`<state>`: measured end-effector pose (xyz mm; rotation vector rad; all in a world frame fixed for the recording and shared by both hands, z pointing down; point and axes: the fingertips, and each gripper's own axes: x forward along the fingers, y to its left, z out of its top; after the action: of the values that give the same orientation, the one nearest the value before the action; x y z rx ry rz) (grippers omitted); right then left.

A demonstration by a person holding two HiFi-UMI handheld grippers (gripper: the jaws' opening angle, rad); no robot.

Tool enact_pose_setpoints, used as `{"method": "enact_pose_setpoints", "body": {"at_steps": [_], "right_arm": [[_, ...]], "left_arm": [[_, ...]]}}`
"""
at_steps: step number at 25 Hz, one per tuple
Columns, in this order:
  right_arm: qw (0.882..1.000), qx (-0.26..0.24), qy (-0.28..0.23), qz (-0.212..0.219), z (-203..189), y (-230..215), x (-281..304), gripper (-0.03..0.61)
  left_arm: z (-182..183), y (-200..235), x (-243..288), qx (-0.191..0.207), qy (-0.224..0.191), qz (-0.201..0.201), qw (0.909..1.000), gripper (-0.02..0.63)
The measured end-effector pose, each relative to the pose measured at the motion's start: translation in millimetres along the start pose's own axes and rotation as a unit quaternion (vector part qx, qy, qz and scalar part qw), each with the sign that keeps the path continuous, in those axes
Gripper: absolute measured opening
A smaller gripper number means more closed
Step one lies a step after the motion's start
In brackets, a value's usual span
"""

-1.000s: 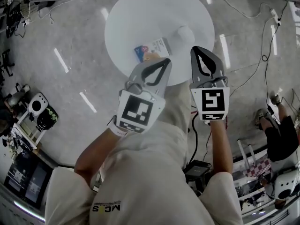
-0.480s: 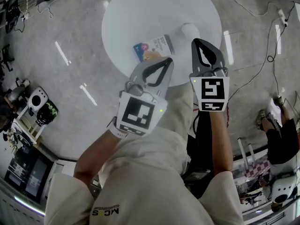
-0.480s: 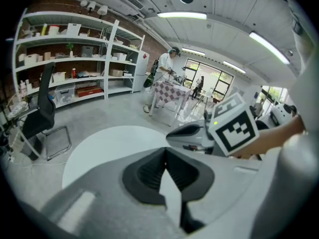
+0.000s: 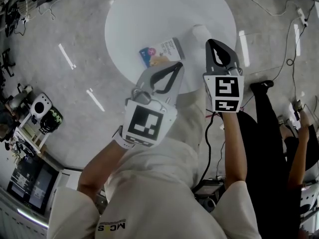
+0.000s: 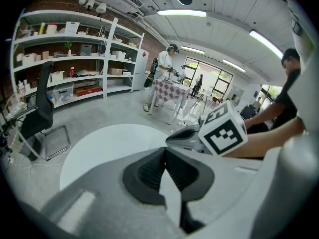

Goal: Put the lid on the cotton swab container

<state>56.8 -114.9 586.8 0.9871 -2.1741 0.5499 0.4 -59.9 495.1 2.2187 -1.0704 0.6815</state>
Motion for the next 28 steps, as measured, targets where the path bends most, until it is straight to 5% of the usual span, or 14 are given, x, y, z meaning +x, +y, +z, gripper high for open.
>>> {"method": "enact_pose_setpoints", "body": {"at_steps": [28], "right_arm": [[1.000,0.011,-0.014,-0.005,11.9,-8.1,-32.1,-0.002]], "left_arm": [[19.0,-19.4,-11.4,0.011,-0.013,-0.008,0.9998,0.000]]}}
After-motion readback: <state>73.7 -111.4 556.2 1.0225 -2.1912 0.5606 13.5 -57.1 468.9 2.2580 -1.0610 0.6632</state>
